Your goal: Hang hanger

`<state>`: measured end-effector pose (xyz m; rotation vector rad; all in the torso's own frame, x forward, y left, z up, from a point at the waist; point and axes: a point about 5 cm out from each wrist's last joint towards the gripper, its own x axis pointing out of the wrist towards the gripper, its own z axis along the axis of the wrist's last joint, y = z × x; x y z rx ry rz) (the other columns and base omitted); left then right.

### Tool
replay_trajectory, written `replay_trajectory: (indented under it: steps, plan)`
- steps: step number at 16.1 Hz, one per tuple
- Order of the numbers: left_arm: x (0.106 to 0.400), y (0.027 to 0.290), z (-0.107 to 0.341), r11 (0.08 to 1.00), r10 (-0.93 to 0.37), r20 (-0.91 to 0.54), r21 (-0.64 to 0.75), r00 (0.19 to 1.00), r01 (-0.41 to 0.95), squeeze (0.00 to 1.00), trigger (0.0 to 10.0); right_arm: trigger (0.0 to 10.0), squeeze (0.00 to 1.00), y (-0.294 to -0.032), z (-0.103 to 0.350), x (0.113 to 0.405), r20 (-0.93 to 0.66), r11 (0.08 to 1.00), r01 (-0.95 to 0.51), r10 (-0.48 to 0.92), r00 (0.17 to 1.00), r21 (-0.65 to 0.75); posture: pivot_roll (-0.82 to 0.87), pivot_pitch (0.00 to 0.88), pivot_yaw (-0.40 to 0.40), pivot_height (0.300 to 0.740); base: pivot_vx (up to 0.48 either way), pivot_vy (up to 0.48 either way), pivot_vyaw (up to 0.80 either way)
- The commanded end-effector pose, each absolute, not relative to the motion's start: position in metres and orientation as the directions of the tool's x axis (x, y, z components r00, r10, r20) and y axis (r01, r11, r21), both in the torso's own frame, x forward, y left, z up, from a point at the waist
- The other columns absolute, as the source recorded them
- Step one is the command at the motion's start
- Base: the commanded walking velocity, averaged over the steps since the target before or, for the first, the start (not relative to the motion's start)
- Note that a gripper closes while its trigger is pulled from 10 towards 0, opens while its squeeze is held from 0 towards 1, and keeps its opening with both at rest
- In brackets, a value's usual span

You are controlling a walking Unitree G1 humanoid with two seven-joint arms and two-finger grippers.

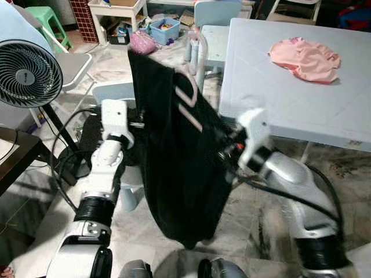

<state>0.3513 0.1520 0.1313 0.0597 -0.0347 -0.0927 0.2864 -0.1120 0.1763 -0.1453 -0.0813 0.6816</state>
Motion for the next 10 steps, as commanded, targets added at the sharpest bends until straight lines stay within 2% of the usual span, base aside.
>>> replay_trajectory:
  steps: [1,2,5,10]
  plan:
    - [0.353,0.152,0.134,0.992,-0.102,0.041,0.079,0.994,0.099,0.0,10.0,10.0,0.0,-0.108,0.191,0.29,0.1,0.778,-0.577,0.613,0.783,-0.249,-0.07,0.077,0.006,0.74,0.0,0.0,0.0]
    - [0.352,0.16,0.132,0.993,-0.086,0.033,0.087,0.996,0.083,0.0,10.0,10.0,0.0,-0.106,0.194,0.295,0.122,0.79,-0.54,0.591,0.798,-0.29,-0.07,0.081,0.002,0.74,0.0,0.0,0.0]
    - [0.351,0.164,0.132,0.994,-0.07,0.039,0.084,0.997,0.066,0.0,10.0,10.0,0.0,-0.103,0.202,0.3,0.158,0.816,-0.518,0.564,0.811,-0.255,-0.06,0.081,-0.007,0.74,0.0,0.0,0.0]
    - [0.354,0.151,0.137,0.993,-0.1,0.064,0.065,0.993,0.096,0.0,10.0,10.0,0.0,-0.083,0.212,0.307,0.242,0.848,-0.498,0.529,0.813,-0.181,-0.07,0.075,-0.009,0.74,0.0,0.0,0.0]
